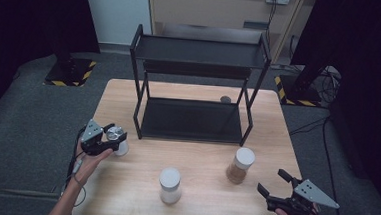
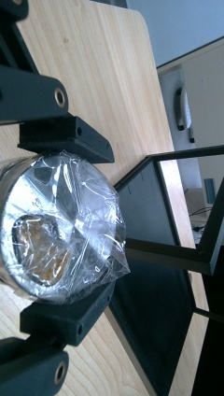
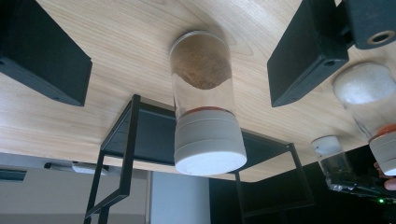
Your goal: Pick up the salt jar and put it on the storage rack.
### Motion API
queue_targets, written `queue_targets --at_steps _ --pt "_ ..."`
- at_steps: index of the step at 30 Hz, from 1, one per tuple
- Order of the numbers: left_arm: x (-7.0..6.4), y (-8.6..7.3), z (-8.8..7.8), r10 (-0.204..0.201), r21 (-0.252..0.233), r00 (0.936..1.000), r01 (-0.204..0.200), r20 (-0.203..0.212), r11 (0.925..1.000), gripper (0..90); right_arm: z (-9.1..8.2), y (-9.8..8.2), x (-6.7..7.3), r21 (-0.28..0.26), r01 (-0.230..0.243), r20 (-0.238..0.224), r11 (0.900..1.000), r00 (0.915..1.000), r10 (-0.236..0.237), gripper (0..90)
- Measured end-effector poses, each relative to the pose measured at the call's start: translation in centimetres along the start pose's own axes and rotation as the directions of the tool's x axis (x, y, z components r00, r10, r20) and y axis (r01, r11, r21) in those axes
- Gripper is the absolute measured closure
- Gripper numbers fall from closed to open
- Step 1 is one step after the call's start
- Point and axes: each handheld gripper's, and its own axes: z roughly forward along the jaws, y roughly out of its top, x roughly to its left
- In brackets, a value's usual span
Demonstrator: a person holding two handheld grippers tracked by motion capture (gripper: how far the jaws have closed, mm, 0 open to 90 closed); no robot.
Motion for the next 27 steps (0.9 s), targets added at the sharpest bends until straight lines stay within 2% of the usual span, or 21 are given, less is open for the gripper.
queue_targets --at_steps 12,17,19,22,23,27 --pt "-0.1 0.2 -0.2 0.009 0.007 0.9999 -0.009 0.012 0.9999 33.7 0.0 -0.1 -0.1 -0.003 -0.004 -0.003 1.000 1.0000 0.004 7.0" --pt "-0.1 0.4 -0.5 0.013 -0.003 0.9994 -0.013 0.033 0.9999 33.9 0.0 -0.1 -0.1 -0.004 0.000 -0.003 1.000 1.0000 0.000 7.0" --pt "-0.3 0.9 -0.6 0.030 0.001 0.9985 -0.030 0.046 0.9996 33.8 0.0 0.0 -0.1 -0.004 0.001 -0.005 1.000 1.0000 -0.001 6.9" --pt "-0.3 1.2 -0.8 0.032 -0.005 0.9976 -0.032 0.062 0.9995 33.8 0.1 -0.1 -0.1 -0.003 0.001 -0.006 1.000 1.0000 -0.001 7.0" --pt "-0.3 1.6 -0.9 0.036 -0.004 0.9959 -0.036 0.083 0.9993 33.8 0.1 -0.1 -0.1 -0.003 0.001 -0.006 1.000 1.0000 -0.001 7.0" --pt "-0.4 2.2 -1.0 0.054 -0.007 0.9931 -0.053 0.105 0.9986 33.9 0.1 0.0 -0.1 0.000 0.002 -0.007 1.000 1.0000 -0.002 7.0"
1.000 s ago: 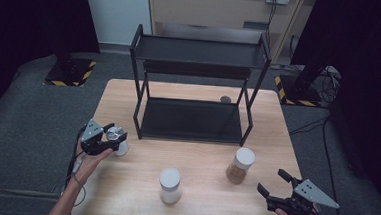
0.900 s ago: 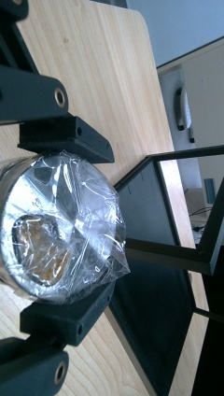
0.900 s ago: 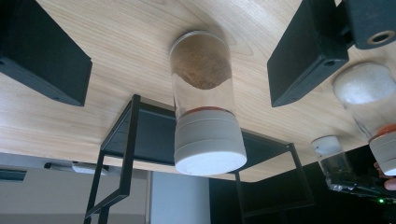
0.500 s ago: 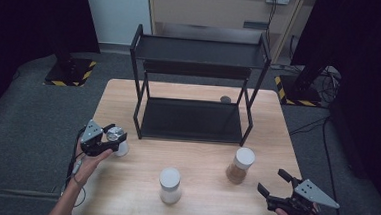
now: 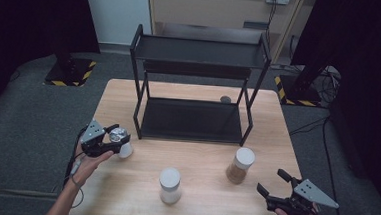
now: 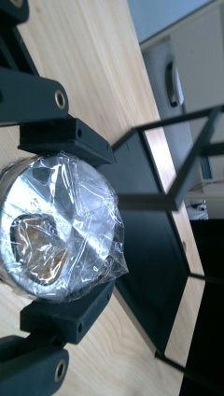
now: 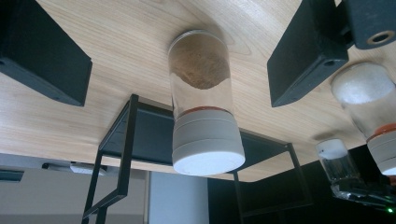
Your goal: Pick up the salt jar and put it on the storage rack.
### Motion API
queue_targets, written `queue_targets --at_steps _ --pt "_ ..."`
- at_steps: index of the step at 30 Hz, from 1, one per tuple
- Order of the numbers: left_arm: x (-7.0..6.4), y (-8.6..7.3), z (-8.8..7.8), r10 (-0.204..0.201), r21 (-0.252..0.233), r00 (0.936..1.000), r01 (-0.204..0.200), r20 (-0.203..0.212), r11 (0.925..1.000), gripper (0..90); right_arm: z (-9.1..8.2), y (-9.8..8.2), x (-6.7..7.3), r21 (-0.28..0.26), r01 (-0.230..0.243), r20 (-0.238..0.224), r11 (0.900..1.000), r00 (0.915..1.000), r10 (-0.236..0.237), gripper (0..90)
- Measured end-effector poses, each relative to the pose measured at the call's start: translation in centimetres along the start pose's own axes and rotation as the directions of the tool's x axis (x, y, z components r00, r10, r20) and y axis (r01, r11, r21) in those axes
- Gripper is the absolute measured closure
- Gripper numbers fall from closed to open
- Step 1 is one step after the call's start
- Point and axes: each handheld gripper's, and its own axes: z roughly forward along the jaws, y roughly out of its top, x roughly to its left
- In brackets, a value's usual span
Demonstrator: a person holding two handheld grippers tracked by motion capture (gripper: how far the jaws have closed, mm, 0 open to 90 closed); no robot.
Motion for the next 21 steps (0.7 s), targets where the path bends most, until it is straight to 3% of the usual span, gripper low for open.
queue_targets --at_steps 12,21 --pt "-0.3 1.7 1.2 0.032 0.002 0.9955 -0.032 0.089 0.9995 33.9 0.0 0.0 0.0 0.001 0.002 -0.003 1.000 1.0000 -0.002 7.0" --pt "-0.9 3.1 2.5 0.052 -0.010 0.9905 -0.051 0.128 0.9987 33.8 0.0 0.0 0.0 0.001 0.002 -0.004 1.000 1.0000 -0.002 7.1"
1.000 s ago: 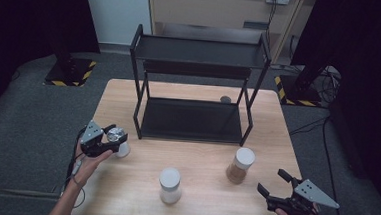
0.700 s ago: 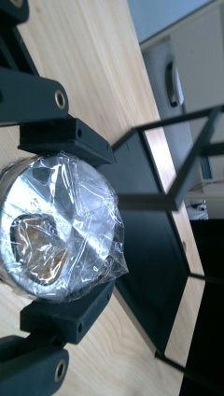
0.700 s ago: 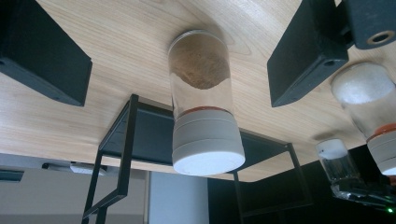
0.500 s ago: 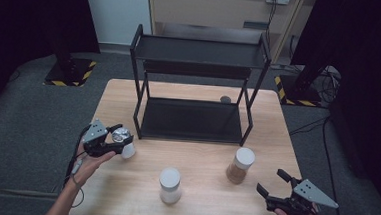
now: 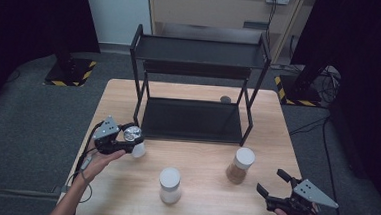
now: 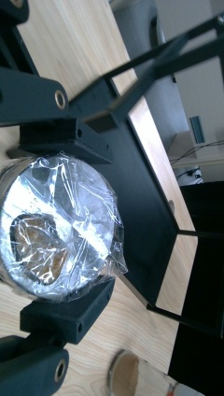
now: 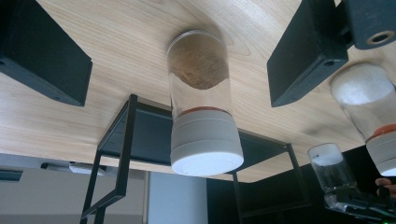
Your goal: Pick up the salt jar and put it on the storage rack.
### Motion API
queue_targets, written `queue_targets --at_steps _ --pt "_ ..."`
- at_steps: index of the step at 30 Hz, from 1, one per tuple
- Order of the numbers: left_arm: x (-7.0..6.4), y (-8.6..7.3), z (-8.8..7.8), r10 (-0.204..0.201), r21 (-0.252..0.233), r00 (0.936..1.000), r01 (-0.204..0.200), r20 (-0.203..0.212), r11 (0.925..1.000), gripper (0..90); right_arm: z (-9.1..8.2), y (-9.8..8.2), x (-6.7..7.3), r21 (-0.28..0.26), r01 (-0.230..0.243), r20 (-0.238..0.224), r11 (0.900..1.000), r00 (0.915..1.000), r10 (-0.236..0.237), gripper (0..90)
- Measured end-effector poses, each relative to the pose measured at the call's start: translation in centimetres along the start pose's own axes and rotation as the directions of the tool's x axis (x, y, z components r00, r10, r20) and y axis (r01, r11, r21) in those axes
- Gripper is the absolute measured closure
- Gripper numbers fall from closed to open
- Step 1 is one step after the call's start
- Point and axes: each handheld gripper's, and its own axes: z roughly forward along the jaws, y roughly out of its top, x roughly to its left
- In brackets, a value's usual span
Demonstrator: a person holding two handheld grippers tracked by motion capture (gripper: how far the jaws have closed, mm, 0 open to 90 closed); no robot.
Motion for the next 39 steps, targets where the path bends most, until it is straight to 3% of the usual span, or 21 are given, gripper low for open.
queue_targets --at_steps 13,20,29,39 --pt "-0.3 3.4 3.7 0.035 -0.012 0.9981 -0.035 0.050 0.9993 33.9 -0.1 0.0 0.0 -0.003 0.002 -0.005 1.000 1.0000 -0.002 7.2" --pt "-0.1 4.4 5.5 0.029 0.003 0.9982 -0.029 0.052 0.9996 33.9 -0.1 0.0 -0.1 -0.003 0.003 -0.008 1.000 1.0000 -0.003 7.2" --pt "0.1 5.1 7.7 0.017 0.004 0.9997 -0.017 0.019 0.9999 33.9 -0.1 0.0 -0.1 -0.004 0.002 -0.008 1.000 1.0000 -0.002 7.2" --pt "-0.2 5.3 9.7 0.006 0.020 0.9988 -0.005 -0.049 0.9998 33.9 -0.2 -0.1 -0.1 -0.008 0.001 -0.011 1.000 0.9999 -0.001 7.3"
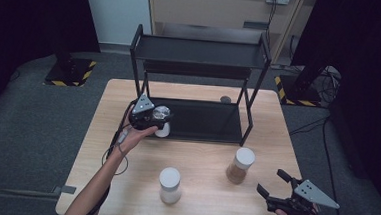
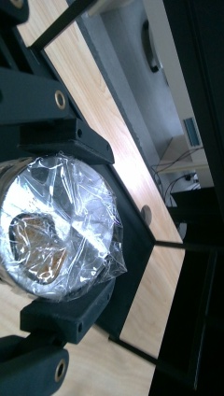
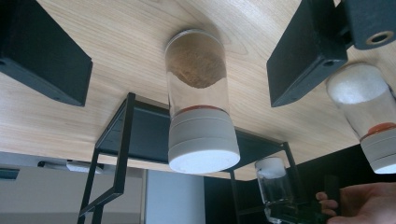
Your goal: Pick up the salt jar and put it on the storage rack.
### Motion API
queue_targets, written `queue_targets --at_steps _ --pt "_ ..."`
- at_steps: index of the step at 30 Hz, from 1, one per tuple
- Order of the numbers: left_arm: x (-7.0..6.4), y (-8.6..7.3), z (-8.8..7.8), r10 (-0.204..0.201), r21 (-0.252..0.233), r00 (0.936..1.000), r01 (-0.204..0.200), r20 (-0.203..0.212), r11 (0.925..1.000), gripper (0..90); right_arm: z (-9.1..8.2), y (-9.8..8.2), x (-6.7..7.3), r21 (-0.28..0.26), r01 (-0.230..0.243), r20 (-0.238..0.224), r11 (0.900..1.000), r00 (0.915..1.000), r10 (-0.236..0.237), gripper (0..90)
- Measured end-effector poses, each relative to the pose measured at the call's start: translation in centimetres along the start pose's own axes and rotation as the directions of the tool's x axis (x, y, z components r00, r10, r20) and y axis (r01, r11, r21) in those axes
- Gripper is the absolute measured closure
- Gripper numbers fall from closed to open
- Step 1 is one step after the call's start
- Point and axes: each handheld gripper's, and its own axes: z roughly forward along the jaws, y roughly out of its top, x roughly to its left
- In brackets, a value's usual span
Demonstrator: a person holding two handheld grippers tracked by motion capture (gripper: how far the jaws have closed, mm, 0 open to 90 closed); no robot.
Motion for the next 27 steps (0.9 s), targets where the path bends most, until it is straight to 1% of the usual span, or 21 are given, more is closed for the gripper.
queue_targets --at_steps 3,6,8,12,13,16,18,19,22,23,24,25,27 --pt "0.0 0.0 0.7 -0.012 0.006 0.9996 0.012 -0.025 0.9999 34.0 0.0 0.0 0.0 -0.001 0.001 0.000 1.000 1.0000 -0.001 7.3" --pt "-0.1 0.0 1.2 -0.011 0.008 0.9991 0.012 -0.042 0.9999 34.0 0.0 0.0 0.0 -0.003 -0.001 -0.001 1.000 1.0000 0.001 7.3" --pt "-0.4 -0.1 1.6 -0.015 0.005 0.9978 0.016 -0.064 0.9999 34.0 0.0 0.0 -0.1 -0.003 -0.002 -0.001 1.000 1.0000 0.002 7.3" --pt "-0.7 -0.1 2.5 -0.018 0.005 0.9961 0.019 -0.086 0.9998 34.0 0.0 -0.1 -0.1 -0.004 -0.004 -0.003 1.000 1.0000 0.004 7.3" --pt "-0.8 -0.1 2.8 -0.021 0.009 0.9950 0.022 -0.098 0.9997 34.0 0.0 -0.1 -0.1 -0.004 -0.002 -0.003 1.000 1.0000 0.002 7.4" --pt "-1.2 0.0 3.6 -0.006 0.022 0.9927 0.008 -0.121 0.9997 34.0 0.0 -0.1 -0.1 -0.005 -0.003 -0.003 1.000 1.0000 0.003 7.4" --pt "-1.1 0.0 3.9 -0.004 0.026 0.9926 0.007 -0.121 0.9996 34.0 -0.1 0.0 -0.1 -0.004 -0.005 -0.004 1.000 1.0000 0.005 7.3" --pt "-1.0 -0.2 4.3 -0.022 0.021 0.9918 0.025 -0.126 0.9995 34.0 -0.1 -0.1 -0.1 -0.004 -0.007 -0.004 1.000 1.0000 0.007 7.3" --pt "-1.1 -0.2 4.6 -0.018 0.027 0.9894 0.022 -0.144 0.9994 34.0 -0.1 -0.1 -0.1 -0.005 -0.010 -0.004 1.000 0.9999 0.010 7.4" --pt "-1.1 -0.4 4.8 -0.033 0.021 0.9874 0.037 -0.155 0.9991 34.0 -0.1 -0.1 -0.2 -0.006 -0.009 -0.005 1.000 0.9999 0.009 7.4" --pt "-1.1 -0.4 4.8 -0.033 0.021 0.9874 0.037 -0.155 0.9991 34.0 -0.1 -0.1 -0.2 -0.006 -0.009 -0.005 1.000 0.9999 0.009 7.4" --pt "-1.1 -0.5 5.0 -0.043 0.020 0.9863 0.047 -0.160 0.9987 34.0 -0.1 -0.1 -0.2 -0.008 -0.010 -0.006 1.000 0.9999 0.010 7.4" --pt "-1.1 -0.5 5.2 -0.041 0.028 0.9847 0.046 -0.170 0.9986 34.0 -0.1 -0.1 -0.2 -0.009 -0.011 -0.006 1.000 0.9999 0.011 7.4"
